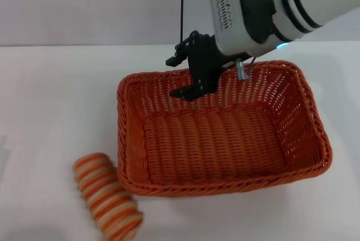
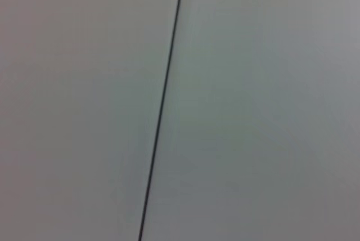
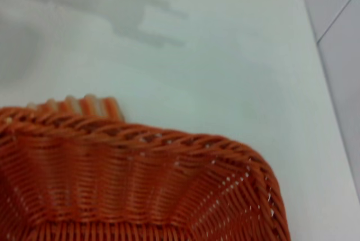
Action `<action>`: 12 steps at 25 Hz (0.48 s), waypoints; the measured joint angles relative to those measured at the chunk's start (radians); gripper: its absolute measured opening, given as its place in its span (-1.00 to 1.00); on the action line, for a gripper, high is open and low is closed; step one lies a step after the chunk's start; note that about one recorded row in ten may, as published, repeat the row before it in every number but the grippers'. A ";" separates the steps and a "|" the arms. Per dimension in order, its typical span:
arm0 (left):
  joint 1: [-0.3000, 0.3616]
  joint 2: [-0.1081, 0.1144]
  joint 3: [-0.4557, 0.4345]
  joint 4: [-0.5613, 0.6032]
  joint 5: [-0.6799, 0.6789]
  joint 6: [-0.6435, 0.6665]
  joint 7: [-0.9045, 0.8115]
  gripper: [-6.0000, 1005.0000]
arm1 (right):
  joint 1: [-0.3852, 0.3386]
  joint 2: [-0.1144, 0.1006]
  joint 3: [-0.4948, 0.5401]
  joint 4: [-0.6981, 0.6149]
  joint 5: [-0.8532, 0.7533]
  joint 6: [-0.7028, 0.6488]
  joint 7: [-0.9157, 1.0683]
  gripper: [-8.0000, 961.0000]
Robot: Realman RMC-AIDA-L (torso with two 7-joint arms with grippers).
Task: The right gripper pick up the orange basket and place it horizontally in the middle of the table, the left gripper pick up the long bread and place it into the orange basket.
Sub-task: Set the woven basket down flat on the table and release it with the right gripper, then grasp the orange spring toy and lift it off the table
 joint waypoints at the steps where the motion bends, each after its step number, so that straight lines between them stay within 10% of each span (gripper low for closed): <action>1: -0.001 0.001 0.005 0.002 0.000 0.000 0.000 0.42 | -0.014 0.000 0.000 -0.025 0.004 0.007 0.007 0.08; 9: -0.034 0.009 0.082 0.139 0.007 0.040 -0.136 0.42 | -0.240 -0.007 0.077 -0.386 0.125 0.127 0.107 0.29; 12: -0.084 0.009 0.180 0.396 0.008 0.047 -0.444 0.42 | -0.400 -0.008 0.138 -0.521 0.298 0.160 0.100 0.29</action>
